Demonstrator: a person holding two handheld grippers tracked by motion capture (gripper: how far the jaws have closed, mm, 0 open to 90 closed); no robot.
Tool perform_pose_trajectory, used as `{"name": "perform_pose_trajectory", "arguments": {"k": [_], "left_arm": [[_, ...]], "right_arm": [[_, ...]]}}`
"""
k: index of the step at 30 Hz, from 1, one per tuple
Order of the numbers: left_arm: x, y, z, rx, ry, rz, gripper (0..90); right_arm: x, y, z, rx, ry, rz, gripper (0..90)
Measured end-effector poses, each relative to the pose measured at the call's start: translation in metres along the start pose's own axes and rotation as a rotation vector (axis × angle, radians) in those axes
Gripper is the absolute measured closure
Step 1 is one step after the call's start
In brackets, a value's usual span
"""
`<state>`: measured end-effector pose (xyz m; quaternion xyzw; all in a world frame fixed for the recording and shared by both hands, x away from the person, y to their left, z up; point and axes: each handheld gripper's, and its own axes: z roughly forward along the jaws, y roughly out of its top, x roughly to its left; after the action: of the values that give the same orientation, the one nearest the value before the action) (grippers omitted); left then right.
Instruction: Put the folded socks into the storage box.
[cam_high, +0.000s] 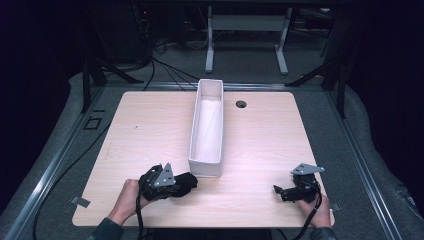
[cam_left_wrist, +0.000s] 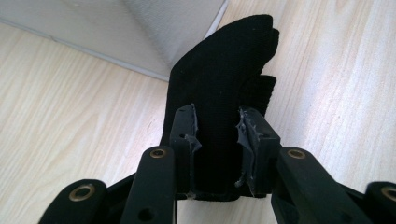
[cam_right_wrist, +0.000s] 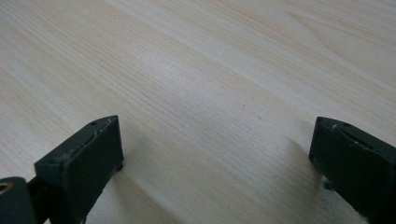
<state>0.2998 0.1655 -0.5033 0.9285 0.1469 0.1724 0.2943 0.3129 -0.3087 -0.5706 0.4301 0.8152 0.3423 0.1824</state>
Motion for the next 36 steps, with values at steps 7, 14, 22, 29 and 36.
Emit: {"name": "perform_pose_trajectory", "arguments": {"k": [7,14,22,29,36], "left_arm": [[0.006,-0.005,-0.01,-0.009,0.018,-0.019,69.6],[0.014,-0.011,-0.017,-0.013,0.036,-0.047,69.6],[0.025,-0.016,-0.025,-0.012,0.071,-0.074,69.6],[0.033,-0.018,-0.032,-0.022,0.109,-0.112,69.6],[0.042,-0.018,-0.038,-0.027,0.134,-0.144,69.8]], "right_arm": [[0.0,0.0,0.0,0.0,-0.003,0.002,2.2],[0.0,0.0,0.0,-0.001,-0.001,0.004,2.2],[0.0,0.0,0.0,-0.002,-0.002,0.006,2.2],[0.0,0.0,0.0,-0.002,-0.002,0.006,2.2],[0.0,0.0,0.0,-0.002,-0.002,0.006,2.2]]}}
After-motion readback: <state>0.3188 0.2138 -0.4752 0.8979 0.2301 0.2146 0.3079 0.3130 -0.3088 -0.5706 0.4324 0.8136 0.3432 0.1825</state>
